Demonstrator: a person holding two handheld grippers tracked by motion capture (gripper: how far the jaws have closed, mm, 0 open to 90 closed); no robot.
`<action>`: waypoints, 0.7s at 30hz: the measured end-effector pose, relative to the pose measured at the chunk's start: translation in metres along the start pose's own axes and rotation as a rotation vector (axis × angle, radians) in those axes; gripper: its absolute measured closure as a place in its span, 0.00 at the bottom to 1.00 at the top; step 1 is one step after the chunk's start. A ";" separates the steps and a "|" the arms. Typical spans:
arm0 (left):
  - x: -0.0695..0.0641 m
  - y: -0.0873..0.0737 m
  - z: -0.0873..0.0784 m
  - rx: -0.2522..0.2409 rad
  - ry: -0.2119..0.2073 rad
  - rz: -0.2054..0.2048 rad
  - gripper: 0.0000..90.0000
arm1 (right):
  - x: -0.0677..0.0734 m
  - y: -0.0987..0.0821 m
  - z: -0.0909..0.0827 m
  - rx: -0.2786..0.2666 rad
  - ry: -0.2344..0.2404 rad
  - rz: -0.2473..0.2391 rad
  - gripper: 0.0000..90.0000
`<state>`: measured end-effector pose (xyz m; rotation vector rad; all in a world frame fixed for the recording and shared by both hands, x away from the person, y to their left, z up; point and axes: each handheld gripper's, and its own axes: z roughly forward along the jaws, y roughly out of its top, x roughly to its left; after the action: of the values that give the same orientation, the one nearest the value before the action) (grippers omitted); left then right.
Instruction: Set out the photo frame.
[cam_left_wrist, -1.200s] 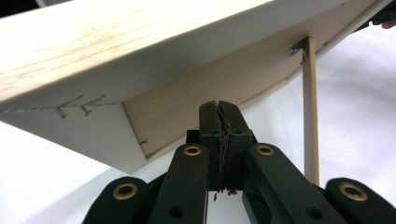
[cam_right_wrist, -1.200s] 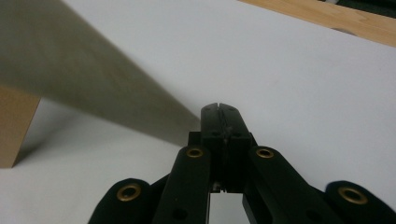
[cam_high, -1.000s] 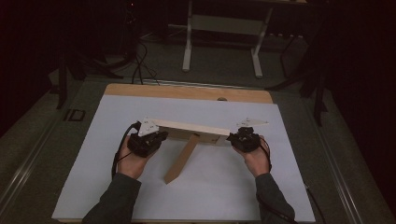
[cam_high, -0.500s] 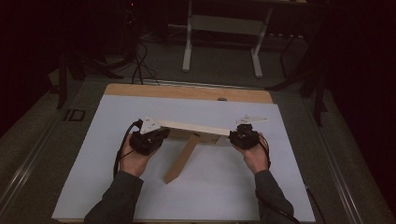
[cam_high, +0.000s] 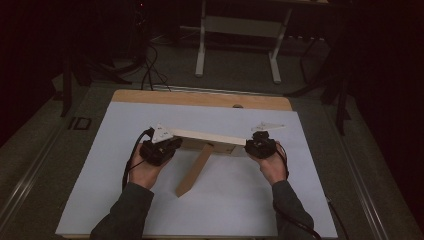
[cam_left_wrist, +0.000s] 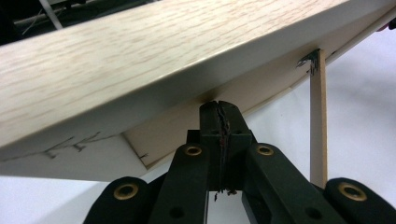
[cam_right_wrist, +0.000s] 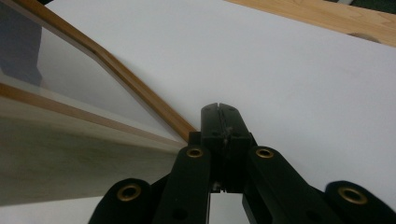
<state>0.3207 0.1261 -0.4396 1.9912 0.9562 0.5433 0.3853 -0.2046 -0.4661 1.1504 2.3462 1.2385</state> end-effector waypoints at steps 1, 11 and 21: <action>0.000 0.000 0.000 0.000 -0.001 0.000 1.00 | 0.000 0.000 0.000 0.000 0.000 -0.002 1.00; -0.001 0.003 0.004 0.006 -0.002 -0.002 1.00 | 0.001 0.000 -0.001 0.006 0.000 -0.005 1.00; -0.007 0.010 0.006 -0.004 -0.005 0.008 1.00 | 0.004 -0.001 -0.001 0.006 0.004 -0.010 1.00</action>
<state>0.3246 0.1136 -0.4351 1.9923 0.9438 0.5438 0.3819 -0.2028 -0.4656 1.1374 2.3572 1.2319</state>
